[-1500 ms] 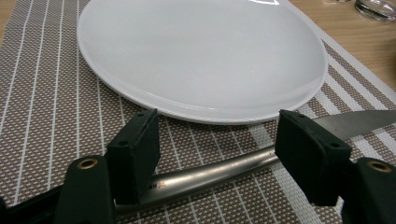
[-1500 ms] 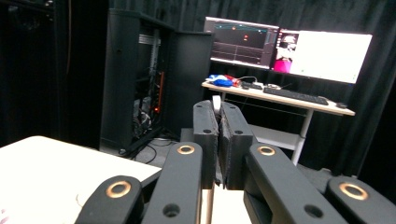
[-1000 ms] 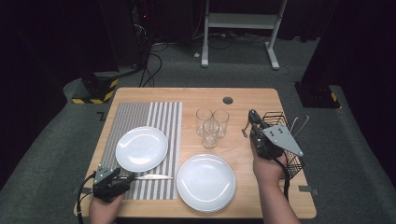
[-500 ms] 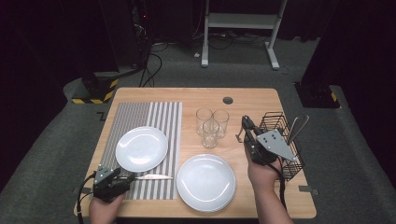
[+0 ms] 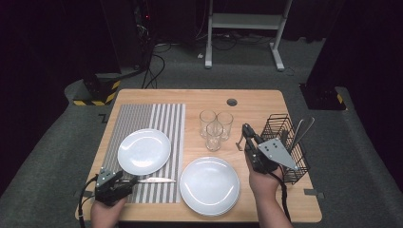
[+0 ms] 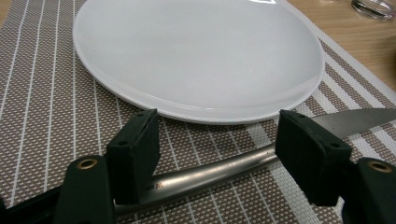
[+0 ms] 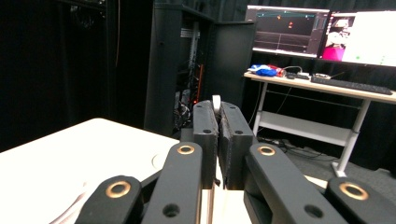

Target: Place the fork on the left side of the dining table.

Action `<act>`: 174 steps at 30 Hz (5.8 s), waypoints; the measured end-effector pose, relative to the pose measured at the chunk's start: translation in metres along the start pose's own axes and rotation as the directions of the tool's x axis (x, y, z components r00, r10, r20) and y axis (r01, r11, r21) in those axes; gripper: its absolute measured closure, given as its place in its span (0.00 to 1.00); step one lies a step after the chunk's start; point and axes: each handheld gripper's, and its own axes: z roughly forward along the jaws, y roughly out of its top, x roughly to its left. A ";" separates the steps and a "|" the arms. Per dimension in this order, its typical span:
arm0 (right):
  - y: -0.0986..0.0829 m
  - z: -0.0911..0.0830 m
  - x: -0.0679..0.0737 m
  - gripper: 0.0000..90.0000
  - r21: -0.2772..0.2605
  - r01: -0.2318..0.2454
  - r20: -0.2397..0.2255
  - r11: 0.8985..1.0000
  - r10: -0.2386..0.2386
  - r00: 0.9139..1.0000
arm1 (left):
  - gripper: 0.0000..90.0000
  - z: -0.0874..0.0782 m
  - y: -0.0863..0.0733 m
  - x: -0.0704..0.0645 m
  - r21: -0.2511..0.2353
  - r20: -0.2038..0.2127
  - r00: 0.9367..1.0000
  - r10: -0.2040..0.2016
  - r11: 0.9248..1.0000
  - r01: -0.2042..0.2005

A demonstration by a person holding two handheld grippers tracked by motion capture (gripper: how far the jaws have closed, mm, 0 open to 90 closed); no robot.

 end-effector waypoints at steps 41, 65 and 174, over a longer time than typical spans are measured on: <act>-0.025 -0.004 0.028 0.96 0.034 0.001 -0.107 0.999 0.003 0.994 | 0.36 -0.005 0.010 -0.018 -0.014 0.038 0.997 0.067 0.998 -0.067; -0.019 0.004 0.036 0.96 0.017 -0.005 -0.152 1.000 0.008 0.988 | 0.31 -0.004 0.041 -0.044 -0.083 0.137 0.985 0.104 0.992 -0.093; -0.015 0.025 0.090 0.96 0.035 -0.028 -0.311 0.999 0.037 0.950 | 0.29 0.037 0.113 -0.148 -0.191 0.413 0.880 0.234 0.967 -0.167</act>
